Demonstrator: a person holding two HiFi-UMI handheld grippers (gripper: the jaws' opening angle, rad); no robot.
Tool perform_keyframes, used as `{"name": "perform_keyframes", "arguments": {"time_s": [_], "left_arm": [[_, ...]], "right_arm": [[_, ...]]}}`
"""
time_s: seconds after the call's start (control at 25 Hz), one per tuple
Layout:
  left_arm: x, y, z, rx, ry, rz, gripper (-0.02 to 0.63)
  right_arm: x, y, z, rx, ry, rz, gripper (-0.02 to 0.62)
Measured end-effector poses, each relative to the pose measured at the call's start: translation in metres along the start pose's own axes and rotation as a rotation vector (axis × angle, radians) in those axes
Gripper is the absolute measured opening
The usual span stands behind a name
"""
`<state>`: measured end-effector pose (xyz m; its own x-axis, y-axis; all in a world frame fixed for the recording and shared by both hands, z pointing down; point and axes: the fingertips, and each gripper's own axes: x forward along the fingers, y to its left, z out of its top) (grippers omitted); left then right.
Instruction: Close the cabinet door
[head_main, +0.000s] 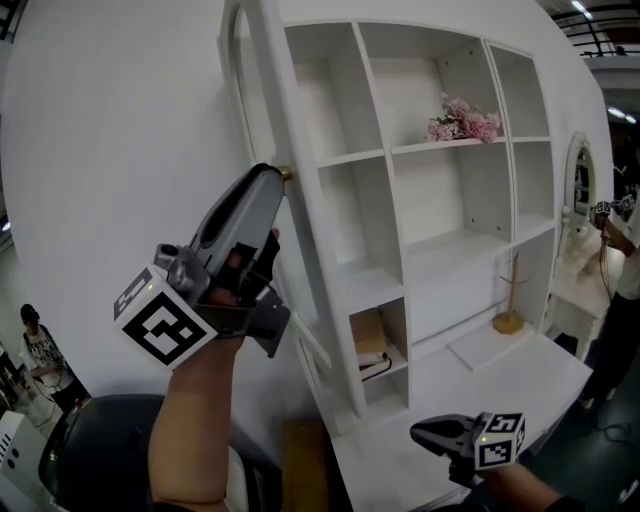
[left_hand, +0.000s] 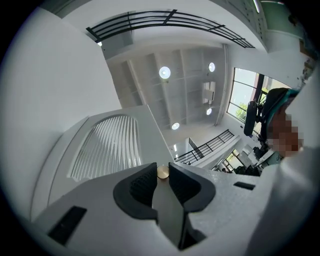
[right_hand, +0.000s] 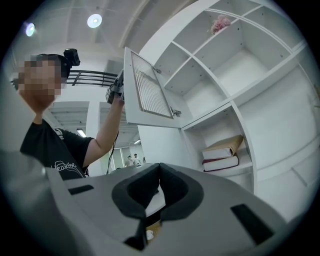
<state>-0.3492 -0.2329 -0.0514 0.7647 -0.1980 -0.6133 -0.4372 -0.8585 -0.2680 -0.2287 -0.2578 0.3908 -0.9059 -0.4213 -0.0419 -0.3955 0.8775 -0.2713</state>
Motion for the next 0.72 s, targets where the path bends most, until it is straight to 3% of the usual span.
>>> {"name": "perform_keyframes", "arguments": {"time_s": [0.72], "left_arm": [[0.063, 0.0, -0.052, 0.249, 0.116, 0.152, 0.077]], "right_arm": [[-0.057, -0.054, 0.05, -0.011, -0.065, 0.041, 0.008]]}}
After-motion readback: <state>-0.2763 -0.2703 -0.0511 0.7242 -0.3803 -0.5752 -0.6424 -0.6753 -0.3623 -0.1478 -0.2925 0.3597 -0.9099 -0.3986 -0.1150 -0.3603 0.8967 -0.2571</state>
